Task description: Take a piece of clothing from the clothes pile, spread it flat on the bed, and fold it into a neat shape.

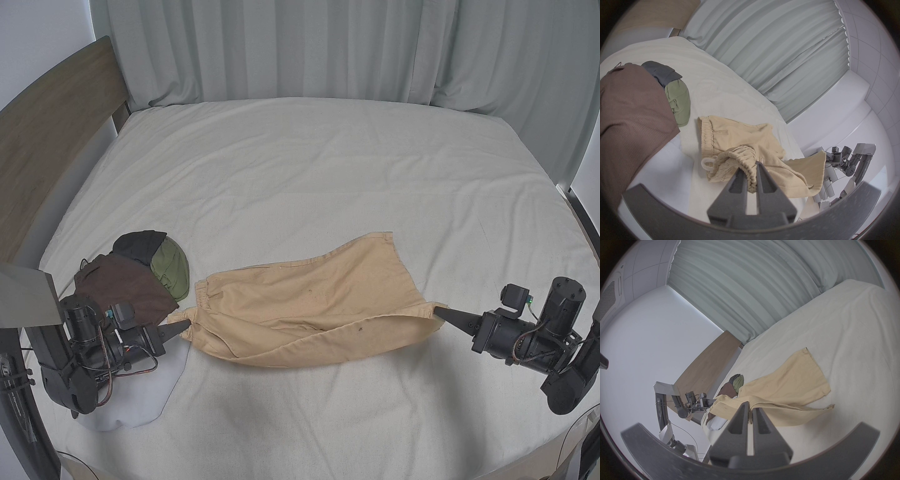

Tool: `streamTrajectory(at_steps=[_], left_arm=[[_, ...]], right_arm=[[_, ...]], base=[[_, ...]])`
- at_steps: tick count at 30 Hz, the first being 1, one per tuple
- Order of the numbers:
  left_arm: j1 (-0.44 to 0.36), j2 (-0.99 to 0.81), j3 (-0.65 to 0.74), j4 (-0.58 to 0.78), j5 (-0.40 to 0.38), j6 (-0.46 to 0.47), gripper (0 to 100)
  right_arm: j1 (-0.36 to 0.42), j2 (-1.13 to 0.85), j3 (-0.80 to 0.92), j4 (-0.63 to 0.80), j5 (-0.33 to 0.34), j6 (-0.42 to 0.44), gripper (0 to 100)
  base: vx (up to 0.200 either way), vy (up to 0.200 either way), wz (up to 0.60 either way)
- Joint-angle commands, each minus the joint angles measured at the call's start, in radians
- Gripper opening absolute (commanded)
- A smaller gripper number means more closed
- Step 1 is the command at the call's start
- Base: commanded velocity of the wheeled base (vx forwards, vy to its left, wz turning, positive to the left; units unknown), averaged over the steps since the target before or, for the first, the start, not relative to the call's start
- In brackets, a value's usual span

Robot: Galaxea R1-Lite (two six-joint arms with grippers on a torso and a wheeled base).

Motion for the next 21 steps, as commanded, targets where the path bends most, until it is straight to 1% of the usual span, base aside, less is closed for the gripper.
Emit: streamTrajectory(at_steps=[1,4,9,11,12,21], left_arm=[[0.001,-0.002,-0.007,-0.001,0.004,-0.004,0],[0.001,-0.01,-0.01,0.001,0.004,-0.007,0],[0.003,-0.01,-0.011,-0.001,0.006,-0.009,0],[0.003,-0.01,-0.011,-0.001,0.006,-0.009,0],[0.003,-0.011,-0.013,-0.001,0.006,-0.009,0],[0.018,-0.025,-0.025,-0.001,0.006,-0.013,0]], right_arm=[[0.001,0.002,-0.022,-0.001,-0.005,0.001,0],[0.003,0.003,-0.058,0.001,-0.027,0.015,0],[0.001,0.005,-0.101,-0.001,-0.024,0.052,0],[0.001,0.005,-0.103,-0.001,-0.025,0.052,0],[0.001,0.003,-0.131,0.004,-0.025,0.067,0],[-0.017,0.02,-0.189,0.009,-0.025,0.072,0]], base=[[0.0,0.0,0.0],[0.0,0.0,0.0],[0.0,0.0,0.0],[0.0,0.0,0.0],[0.0,0.0,0.0],[0.0,0.0,0.0]])
